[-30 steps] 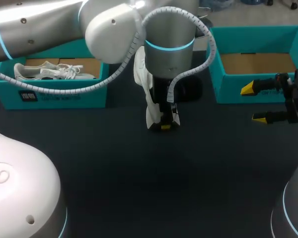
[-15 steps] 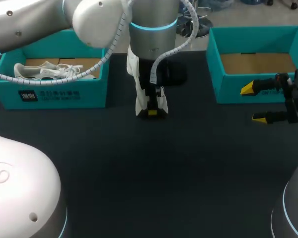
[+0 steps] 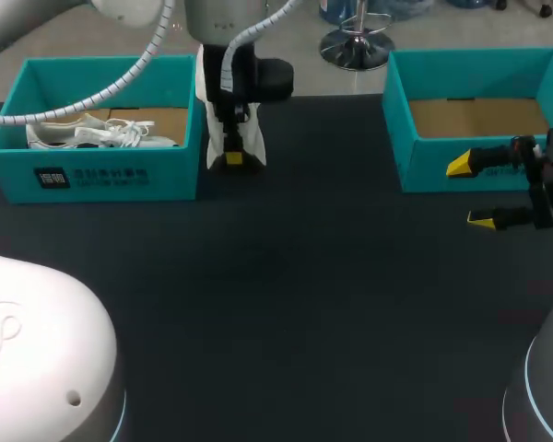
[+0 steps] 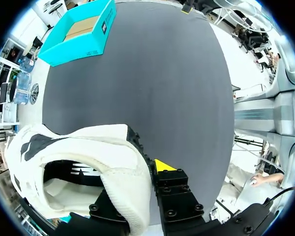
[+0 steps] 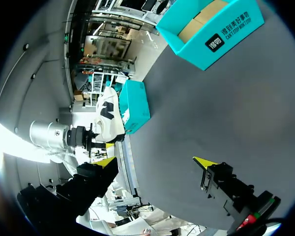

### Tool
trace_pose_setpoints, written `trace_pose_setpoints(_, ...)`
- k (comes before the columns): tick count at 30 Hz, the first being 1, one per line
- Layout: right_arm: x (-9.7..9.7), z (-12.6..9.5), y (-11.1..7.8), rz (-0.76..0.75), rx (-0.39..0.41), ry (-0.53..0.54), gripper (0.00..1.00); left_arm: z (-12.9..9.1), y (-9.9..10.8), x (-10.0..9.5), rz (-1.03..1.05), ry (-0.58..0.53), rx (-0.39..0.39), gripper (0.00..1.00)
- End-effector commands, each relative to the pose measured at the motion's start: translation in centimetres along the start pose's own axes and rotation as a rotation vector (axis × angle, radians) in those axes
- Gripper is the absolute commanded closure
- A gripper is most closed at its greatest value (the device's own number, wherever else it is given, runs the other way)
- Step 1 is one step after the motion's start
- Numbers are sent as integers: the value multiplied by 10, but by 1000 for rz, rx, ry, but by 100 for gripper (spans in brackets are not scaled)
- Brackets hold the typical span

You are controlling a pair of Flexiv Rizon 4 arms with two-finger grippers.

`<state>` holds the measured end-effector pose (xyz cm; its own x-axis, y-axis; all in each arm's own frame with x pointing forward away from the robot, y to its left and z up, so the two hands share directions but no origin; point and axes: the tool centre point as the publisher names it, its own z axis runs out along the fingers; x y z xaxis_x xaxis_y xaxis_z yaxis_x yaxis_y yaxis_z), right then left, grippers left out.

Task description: Take the shoe out of the shoebox, open the shoe tongue, remove and reinsert the insole, then place the shoe into the shoebox

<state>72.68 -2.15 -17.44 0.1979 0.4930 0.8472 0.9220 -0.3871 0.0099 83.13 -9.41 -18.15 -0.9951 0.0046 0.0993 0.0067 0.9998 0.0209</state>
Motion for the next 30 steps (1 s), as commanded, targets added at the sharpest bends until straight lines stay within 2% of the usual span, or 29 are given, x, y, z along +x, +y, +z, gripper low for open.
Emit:
trace_pose_setpoints(1,0,0,-1,1,-3,-3,0,-11,23,-19,9,12,-9,100)
trace_pose_setpoints(13,0,0,-1,1,-3,-3,0,-18,94,-54,71,40,-50,100)
trace_pose_setpoints(30,0,0,-1,1,-3,-3,0,-20,187,-110,-40,20,-62,100)
